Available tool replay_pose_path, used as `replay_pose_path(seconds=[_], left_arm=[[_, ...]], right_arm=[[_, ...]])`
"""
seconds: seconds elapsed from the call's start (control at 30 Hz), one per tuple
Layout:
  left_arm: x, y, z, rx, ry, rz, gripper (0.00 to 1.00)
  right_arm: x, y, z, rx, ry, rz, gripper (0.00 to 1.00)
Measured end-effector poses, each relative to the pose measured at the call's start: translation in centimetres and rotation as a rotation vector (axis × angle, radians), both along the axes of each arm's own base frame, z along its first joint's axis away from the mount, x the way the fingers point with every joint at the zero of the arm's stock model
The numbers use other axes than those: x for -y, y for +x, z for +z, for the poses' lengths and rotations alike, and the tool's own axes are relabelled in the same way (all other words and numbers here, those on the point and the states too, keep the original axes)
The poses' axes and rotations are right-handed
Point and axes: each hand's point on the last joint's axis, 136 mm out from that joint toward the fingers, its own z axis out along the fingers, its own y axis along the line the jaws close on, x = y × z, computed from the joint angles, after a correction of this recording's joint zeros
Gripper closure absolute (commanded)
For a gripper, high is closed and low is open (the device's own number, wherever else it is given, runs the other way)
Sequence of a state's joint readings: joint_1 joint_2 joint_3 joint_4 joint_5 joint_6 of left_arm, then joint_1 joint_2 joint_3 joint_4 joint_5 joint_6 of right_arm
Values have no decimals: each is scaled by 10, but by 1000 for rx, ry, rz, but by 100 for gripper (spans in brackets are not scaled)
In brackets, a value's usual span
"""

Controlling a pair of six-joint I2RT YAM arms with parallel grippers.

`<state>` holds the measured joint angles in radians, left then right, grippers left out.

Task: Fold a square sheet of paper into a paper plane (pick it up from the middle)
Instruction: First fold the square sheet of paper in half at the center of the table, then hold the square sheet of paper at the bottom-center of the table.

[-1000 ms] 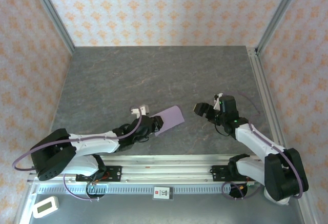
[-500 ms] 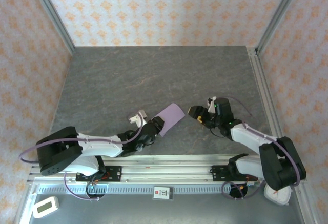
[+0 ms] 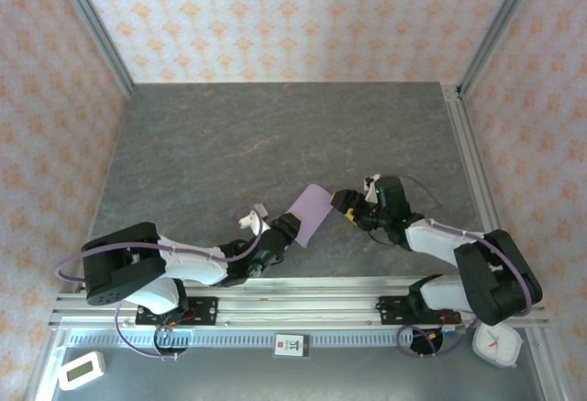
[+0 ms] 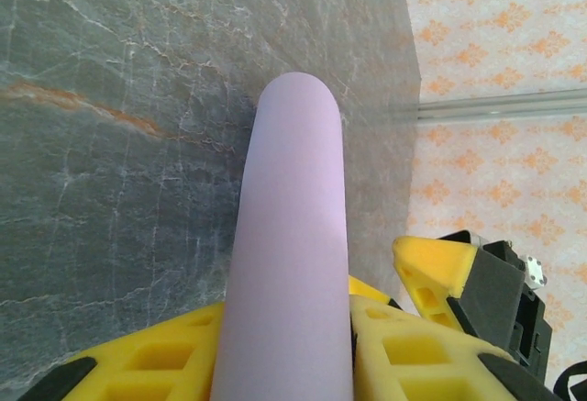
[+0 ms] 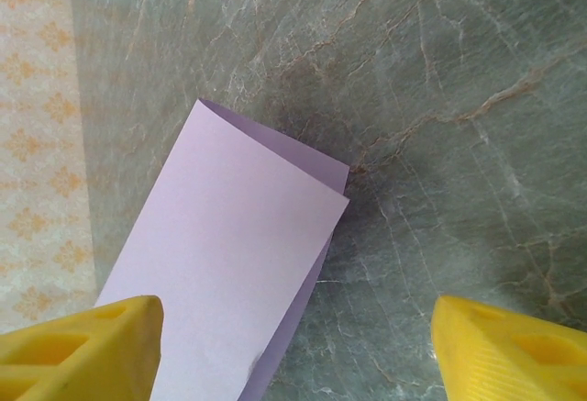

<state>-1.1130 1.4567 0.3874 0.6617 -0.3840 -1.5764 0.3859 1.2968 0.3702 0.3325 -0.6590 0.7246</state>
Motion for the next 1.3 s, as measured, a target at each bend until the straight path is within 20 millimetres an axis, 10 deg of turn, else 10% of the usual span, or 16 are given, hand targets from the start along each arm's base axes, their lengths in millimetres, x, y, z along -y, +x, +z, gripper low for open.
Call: replay_pose_path(seconds=[1.0, 1.3], left_arm=[[10, -6, -12, -24, -38, -8, 68], [15, -7, -10, -19, -57, -17, 68]], right_arm=[[-28, 19, 0, -17, 100, 38, 54], [-33, 19, -5, -39, 117, 54, 76]])
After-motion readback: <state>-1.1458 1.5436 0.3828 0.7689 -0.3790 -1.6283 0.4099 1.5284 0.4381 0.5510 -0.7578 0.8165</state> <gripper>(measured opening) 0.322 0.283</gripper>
